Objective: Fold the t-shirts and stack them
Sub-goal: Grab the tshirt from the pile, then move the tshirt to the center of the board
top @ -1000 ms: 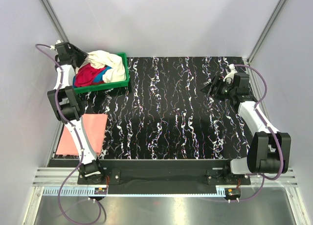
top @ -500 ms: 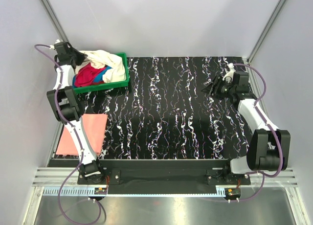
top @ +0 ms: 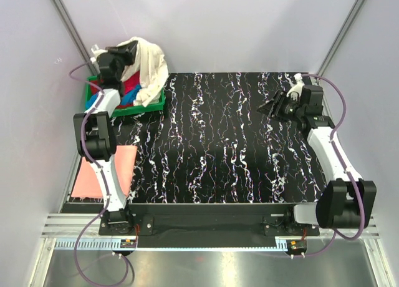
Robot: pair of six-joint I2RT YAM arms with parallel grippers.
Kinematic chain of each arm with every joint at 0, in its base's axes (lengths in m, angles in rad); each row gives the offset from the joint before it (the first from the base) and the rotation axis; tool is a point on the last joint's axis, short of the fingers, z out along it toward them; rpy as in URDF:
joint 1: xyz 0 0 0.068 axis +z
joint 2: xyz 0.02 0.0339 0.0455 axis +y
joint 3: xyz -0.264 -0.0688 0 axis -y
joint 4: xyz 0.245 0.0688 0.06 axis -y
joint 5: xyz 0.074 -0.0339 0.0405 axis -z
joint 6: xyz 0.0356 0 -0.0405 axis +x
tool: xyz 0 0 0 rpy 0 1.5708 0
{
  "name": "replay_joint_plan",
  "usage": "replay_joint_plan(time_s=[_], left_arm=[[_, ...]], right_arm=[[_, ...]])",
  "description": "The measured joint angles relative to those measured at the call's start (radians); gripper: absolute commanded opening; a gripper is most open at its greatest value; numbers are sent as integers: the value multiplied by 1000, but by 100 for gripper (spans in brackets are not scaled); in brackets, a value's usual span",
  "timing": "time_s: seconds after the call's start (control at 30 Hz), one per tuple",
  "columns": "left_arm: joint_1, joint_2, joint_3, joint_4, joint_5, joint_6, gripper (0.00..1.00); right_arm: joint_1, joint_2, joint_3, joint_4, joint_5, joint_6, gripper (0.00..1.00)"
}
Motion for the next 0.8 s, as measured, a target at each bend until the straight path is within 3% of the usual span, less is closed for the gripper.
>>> replay_joint_plan(time_s=[0.1, 0.33, 0.4, 0.5, 0.6, 0.63, 0.67, 0.7, 0.73, 0.8], left_arm=[[-37, 0, 110, 15, -16, -71, 0], [-107, 3, 612, -8, -47, -163, 0], [-140, -47, 660, 15, -41, -170, 0], [-207, -207, 527, 12, -7, -148, 3], [-315, -439, 234, -20, 41, -56, 25], [-351, -512, 139, -60, 63, -11, 43], [-390, -567, 60, -82, 75, 34, 50], [-436, -639, -53, -117, 85, 80, 50], [-482, -707, -159, -178, 97, 127, 62], [-555, -817, -356, -271, 103, 225, 71]], right_arm=[[0, -51, 0, -21, 1, 2, 47], [0, -116, 0, -61, 10, 4, 48], [0, -117, 2, -79, 16, 9, 49], [1, -117, 10, -106, 39, 26, 52], [1, -117, 37, -152, 60, 45, 54], [1, -117, 45, -166, 64, 49, 54], [1, -117, 58, -188, 66, 52, 54], [1, -117, 68, -207, 71, 52, 55], [1, -117, 81, -232, 75, 51, 56], [8, -117, 96, -268, 82, 42, 56]])
